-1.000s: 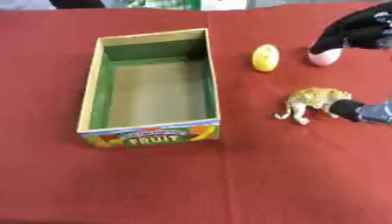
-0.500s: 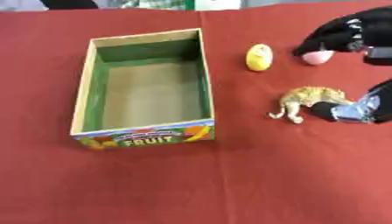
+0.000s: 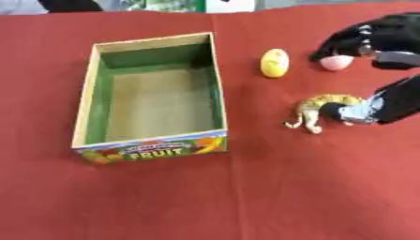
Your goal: Pick up objects on the table and place them in the box.
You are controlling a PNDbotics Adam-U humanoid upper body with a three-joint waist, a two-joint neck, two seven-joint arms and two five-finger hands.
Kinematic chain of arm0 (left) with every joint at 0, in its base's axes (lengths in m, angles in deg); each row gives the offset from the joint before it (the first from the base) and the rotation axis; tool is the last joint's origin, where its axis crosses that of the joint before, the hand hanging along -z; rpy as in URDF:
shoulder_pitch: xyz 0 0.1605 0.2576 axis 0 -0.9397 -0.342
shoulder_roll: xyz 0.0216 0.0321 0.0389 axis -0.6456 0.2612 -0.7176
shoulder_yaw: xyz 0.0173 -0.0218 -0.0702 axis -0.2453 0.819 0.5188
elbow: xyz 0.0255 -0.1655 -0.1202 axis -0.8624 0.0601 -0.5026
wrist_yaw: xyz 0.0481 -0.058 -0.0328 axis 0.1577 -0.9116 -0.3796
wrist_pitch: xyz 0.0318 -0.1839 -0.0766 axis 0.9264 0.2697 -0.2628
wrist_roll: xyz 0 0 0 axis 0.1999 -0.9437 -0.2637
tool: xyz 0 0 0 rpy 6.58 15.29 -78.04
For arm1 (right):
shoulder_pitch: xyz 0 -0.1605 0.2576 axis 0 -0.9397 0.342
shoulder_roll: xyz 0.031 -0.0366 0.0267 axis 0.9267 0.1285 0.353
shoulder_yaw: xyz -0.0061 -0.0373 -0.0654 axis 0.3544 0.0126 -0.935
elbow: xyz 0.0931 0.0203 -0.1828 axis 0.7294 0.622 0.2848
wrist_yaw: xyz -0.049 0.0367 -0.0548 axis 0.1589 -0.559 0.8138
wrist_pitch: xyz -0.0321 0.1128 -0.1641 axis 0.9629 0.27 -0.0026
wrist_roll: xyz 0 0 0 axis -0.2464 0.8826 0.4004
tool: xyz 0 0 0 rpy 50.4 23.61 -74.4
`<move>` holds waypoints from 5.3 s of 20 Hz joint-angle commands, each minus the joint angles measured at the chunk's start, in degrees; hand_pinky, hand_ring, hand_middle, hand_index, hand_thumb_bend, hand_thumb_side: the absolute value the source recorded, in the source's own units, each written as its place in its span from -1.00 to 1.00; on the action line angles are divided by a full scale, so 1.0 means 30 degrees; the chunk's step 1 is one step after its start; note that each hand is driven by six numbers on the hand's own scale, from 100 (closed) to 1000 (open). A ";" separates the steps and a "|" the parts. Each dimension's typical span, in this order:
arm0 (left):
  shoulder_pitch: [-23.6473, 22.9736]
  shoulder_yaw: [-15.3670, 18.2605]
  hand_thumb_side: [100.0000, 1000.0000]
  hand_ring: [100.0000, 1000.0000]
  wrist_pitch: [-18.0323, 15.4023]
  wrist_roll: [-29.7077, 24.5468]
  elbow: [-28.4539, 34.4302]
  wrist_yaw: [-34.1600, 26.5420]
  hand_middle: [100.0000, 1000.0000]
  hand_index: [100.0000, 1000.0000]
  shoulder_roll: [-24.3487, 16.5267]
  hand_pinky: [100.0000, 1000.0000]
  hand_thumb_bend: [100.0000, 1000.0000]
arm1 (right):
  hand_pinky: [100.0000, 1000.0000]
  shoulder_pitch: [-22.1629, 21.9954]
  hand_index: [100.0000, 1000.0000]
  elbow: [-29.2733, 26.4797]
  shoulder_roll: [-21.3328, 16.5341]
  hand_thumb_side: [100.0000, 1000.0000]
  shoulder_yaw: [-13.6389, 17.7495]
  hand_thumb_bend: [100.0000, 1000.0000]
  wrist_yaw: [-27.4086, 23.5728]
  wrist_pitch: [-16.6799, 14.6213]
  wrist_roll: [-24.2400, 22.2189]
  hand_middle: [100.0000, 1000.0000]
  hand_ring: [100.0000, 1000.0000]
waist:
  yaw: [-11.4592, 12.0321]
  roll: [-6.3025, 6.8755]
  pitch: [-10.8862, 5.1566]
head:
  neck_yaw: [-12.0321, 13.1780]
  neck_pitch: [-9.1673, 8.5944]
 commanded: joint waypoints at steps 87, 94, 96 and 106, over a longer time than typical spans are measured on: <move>0.0317 -0.0212 0.68 0.13 0.0089 -0.0599 0.0281 -0.0278 0.26 0.39 0.0167 -0.08 -1.00 | 0.34 0.1098 0.06 0.4665 0.2104 -0.68 -0.1260 -1.00 0.2708 -0.0545 0.1703 -0.16 0.41 | 0.0322 0.0071 0.0144 | -0.0303 -0.0556; 0.0294 -0.0226 0.68 0.13 0.0142 -0.0598 0.0281 -0.0284 0.26 0.39 0.0102 -0.08 -1.00 | 0.30 0.1152 -0.02 0.3322 0.1577 -0.38 -0.0900 -1.00 0.2244 -0.0253 0.1508 -0.22 0.36 | 0.0255 -0.0065 -0.0035 | -0.0327 -0.0503; 0.0282 -0.0236 0.68 0.13 0.0162 -0.0592 0.0281 -0.0293 0.26 0.39 0.0087 -0.09 -1.00 | 0.29 0.1243 -0.02 0.2950 0.1490 -0.39 -0.0862 -1.00 0.2231 -0.0272 0.1378 -0.22 0.37 | 0.0250 -0.0109 -0.0080 | -0.0329 -0.0487; 0.0231 -0.0253 0.67 0.13 0.0204 -0.0543 0.0281 -0.0267 0.26 0.39 -0.0043 -0.10 -1.00 | 0.28 0.2521 -0.05 0.1766 0.1354 -0.39 -0.0853 -1.00 0.2208 -0.0280 0.0893 -0.23 0.36 | 0.0228 -0.0415 -0.0318 | -0.0356 -0.0412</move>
